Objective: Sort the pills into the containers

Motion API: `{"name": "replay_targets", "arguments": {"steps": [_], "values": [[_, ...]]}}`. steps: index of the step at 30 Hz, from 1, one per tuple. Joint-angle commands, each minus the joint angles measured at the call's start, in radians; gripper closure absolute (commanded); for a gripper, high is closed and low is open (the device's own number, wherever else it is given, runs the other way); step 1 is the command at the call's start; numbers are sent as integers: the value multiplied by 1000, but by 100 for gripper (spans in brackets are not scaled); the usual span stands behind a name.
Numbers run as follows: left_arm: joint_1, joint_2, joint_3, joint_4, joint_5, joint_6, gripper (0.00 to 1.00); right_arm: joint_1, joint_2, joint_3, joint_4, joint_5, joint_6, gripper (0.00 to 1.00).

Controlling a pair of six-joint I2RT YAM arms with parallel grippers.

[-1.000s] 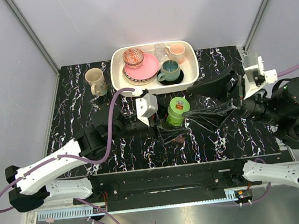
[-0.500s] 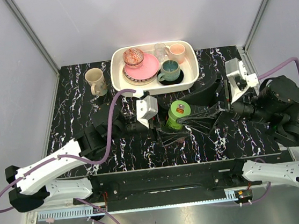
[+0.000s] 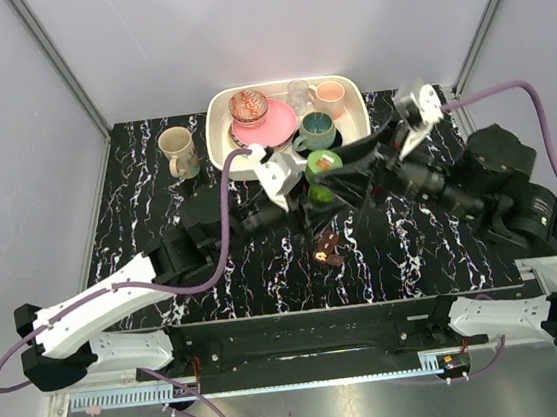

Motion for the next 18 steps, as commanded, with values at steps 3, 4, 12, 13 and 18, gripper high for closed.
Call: {"name": "replay_targets", "arguments": {"steps": [3, 4, 12, 13, 18], "values": [[-6, 99, 90, 4, -709, 122, 100, 2, 141, 125, -55, 468, 103, 40], [-6, 105, 83, 12, -743, 140, 100, 2, 146, 145, -56, 460, 104, 33], [-6, -17, -80, 123, -439, 87, 100, 0, 54, 89, -24, 341, 91, 20], [-6, -43, -94, 135, -407, 70, 100, 2, 43, 74, -24, 307, 91, 19], [-6, -105, -157, 189, -215, 42, 100, 2, 0, 41, -38, 239, 110, 19]]}}
